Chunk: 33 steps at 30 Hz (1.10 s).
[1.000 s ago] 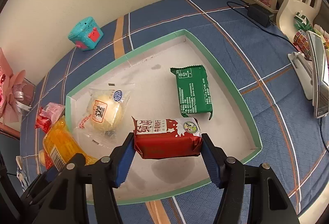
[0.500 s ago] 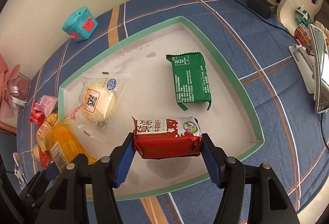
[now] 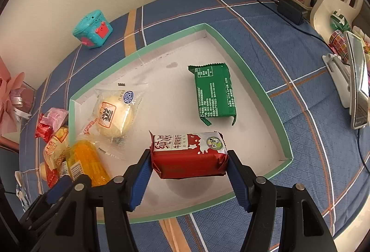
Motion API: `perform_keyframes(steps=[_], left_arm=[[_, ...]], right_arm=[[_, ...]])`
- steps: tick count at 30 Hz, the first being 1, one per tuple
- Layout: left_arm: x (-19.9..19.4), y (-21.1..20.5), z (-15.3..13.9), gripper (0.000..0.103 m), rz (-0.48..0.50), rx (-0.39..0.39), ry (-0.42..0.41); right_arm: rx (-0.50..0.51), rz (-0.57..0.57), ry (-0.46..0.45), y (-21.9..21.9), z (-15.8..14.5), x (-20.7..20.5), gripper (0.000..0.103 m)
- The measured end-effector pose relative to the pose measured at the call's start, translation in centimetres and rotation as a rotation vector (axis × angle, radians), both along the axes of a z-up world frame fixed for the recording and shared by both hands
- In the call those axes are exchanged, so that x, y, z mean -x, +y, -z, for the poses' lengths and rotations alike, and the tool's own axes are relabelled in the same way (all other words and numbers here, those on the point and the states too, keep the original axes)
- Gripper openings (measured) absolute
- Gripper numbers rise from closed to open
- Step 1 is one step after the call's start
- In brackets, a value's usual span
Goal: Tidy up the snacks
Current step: 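Open both grippers to release the packs into the tray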
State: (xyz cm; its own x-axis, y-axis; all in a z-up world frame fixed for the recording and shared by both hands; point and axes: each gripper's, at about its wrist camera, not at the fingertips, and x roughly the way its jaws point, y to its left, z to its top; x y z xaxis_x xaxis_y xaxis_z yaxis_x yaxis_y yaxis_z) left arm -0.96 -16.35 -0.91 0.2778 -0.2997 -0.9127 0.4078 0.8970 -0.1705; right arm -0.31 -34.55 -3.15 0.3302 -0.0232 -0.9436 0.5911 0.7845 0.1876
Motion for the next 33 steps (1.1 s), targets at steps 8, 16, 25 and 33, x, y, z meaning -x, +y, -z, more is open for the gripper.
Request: perform_keyframes(steps=[8,16,25,33], left_arm=[[-1.0,2.6,-1.0,0.070,-0.100,-0.022,-0.036],[-2.3,6.4,-0.5,0.070,-0.263,-0.090,-0.030],[-3.2,10.4,0.0,0.070,-0.395,-0.124,-0.010],[-4.0,12.5,-0.1,0.070,-0.452,-0.125,0.006]], right_arm=[[0.001,-0.033,0.001,0.6,0.5,-0.4,0.075],[0.035,-0.081,0.004,1.8,0.4,-1.0,0.082],[0.097,-0.170,-0.002,4.5,0.0,-1.9,0.090],[0.092,-0.226,-0.022,5.8,-0.5,-2.4,0.090]])
